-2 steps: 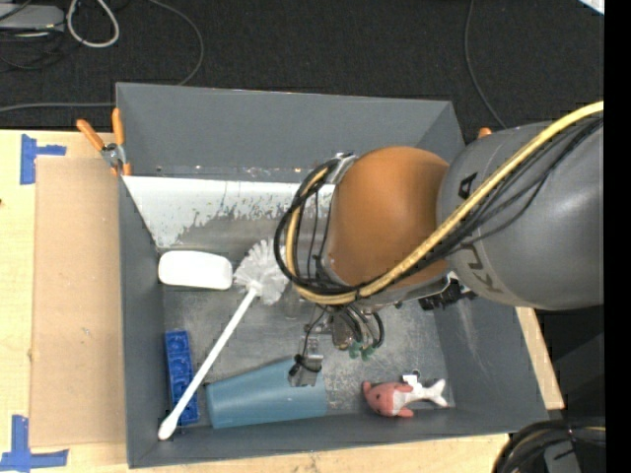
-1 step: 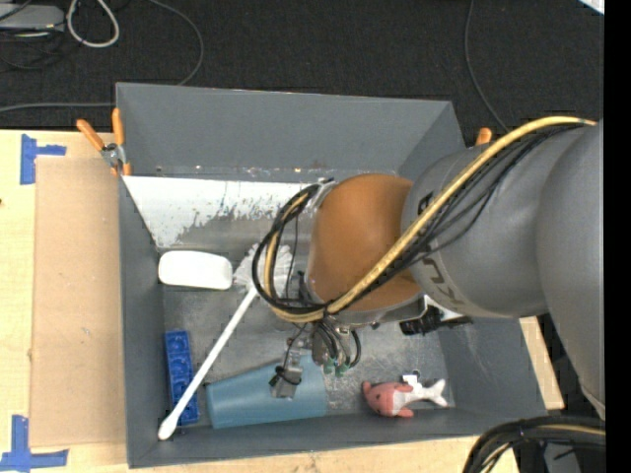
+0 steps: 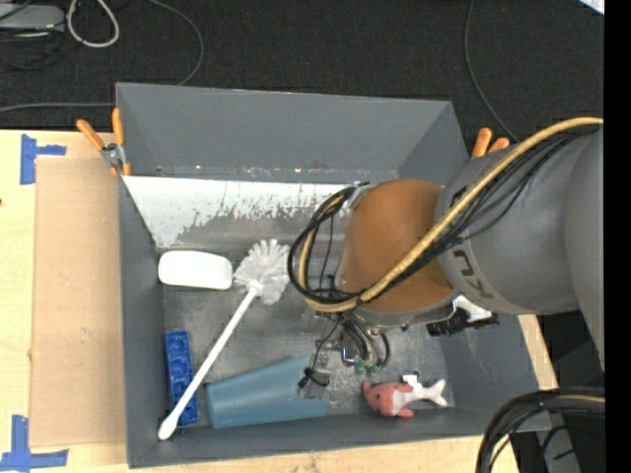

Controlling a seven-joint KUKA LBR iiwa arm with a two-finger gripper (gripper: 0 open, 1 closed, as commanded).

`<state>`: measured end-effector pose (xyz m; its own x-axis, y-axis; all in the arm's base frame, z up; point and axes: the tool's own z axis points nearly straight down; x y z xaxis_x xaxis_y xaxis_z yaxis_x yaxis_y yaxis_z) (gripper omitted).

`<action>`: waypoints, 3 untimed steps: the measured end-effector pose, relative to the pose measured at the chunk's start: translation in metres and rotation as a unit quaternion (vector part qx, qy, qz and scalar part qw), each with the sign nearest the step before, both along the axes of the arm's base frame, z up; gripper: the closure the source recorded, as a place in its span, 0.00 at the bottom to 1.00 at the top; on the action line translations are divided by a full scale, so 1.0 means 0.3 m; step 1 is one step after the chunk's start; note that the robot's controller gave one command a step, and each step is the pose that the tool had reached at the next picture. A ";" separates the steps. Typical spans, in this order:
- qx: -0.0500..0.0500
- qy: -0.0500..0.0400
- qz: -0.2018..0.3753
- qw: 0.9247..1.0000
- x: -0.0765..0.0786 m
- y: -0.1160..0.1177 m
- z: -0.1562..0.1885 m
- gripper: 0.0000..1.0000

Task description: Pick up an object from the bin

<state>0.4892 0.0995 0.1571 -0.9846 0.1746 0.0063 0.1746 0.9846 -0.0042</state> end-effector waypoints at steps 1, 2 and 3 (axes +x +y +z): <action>0.002 -0.004 -0.002 1.000 0.020 0.027 -0.040 0.00; 0.002 0.000 0.131 0.991 -0.025 -0.009 -0.079 0.00; 0.002 0.000 -0.009 1.000 0.040 0.097 -0.290 0.00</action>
Offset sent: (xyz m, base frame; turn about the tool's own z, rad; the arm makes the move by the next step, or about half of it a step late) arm -0.0091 -0.0072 -0.0190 -0.2688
